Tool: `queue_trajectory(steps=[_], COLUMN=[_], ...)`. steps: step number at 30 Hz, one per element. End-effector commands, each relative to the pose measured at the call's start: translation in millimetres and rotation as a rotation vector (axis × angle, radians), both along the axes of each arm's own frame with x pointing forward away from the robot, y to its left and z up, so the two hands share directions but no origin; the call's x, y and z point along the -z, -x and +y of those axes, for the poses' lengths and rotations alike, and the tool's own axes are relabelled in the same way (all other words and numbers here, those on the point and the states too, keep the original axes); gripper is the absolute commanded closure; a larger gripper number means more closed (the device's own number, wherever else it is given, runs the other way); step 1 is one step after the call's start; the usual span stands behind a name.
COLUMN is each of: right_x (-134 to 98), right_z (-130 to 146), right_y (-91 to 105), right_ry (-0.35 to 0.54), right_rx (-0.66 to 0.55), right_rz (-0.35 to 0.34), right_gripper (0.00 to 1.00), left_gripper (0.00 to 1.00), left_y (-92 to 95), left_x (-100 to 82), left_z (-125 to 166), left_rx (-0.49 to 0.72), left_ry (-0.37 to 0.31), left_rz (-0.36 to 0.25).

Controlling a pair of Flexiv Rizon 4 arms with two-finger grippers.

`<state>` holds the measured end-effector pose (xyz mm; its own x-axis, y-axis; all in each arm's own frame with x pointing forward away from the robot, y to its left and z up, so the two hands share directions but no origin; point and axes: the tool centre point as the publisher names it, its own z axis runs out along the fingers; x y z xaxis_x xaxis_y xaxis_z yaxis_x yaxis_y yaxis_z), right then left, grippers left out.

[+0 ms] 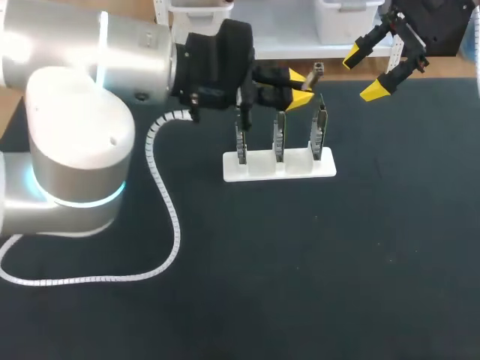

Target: Pick up the optical module with the left hand, and insert it into the network port with the right hand.

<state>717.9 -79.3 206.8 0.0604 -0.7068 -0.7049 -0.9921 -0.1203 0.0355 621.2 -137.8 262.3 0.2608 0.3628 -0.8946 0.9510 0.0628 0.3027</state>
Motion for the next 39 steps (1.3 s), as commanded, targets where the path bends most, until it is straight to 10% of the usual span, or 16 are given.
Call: queue_trajectory(steps=[1,39], right_x=[0,0], right_z=[0,0], right_y=[1.6,1.6], right_ry=[0.001,0.001], right_rx=[0.003,0.003], right_rz=[-0.002,-0.002], right_gripper=[0.0,0.0], left_gripper=[1.0,1.0], left_y=[-14.2,-72.5], left_x=[8.0,58.4], left_z=[-20,-50], left_rx=[0.001,0.005], left_ry=[-0.024,0.129], left_rz=[0.01,0.09])
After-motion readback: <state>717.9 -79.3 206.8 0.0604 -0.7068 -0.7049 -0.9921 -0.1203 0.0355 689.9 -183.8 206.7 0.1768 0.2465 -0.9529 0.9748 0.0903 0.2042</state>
